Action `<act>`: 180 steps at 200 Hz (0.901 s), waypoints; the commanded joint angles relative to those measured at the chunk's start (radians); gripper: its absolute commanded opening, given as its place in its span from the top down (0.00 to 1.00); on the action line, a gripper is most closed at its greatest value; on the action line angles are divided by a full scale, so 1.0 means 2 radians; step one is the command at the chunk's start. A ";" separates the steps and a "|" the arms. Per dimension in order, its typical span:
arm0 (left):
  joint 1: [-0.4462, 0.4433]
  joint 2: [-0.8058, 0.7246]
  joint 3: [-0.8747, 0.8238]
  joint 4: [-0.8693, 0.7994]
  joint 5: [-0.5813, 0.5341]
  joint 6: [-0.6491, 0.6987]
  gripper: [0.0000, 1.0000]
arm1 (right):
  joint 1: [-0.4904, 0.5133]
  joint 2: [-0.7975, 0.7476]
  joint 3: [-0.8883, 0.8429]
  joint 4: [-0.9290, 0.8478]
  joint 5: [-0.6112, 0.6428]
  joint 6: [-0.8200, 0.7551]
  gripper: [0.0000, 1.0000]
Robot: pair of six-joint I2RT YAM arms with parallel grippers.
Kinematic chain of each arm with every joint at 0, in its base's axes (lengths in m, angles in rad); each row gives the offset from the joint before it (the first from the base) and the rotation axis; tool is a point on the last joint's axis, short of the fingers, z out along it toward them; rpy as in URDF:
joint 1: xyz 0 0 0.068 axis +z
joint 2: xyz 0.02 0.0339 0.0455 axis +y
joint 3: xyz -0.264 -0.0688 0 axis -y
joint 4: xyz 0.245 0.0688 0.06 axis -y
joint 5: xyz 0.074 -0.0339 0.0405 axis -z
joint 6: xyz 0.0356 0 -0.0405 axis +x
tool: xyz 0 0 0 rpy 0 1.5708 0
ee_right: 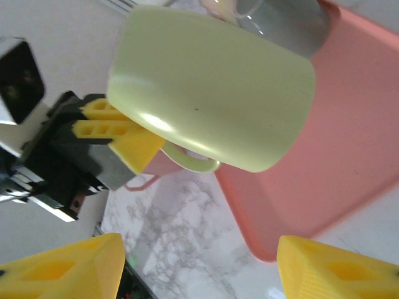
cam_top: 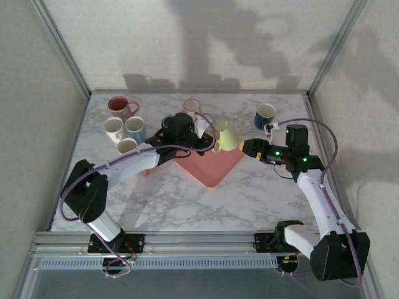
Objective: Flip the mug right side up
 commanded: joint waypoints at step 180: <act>0.019 -0.087 -0.018 0.288 0.024 -0.309 1.00 | 0.044 0.002 -0.132 0.516 -0.083 0.284 0.35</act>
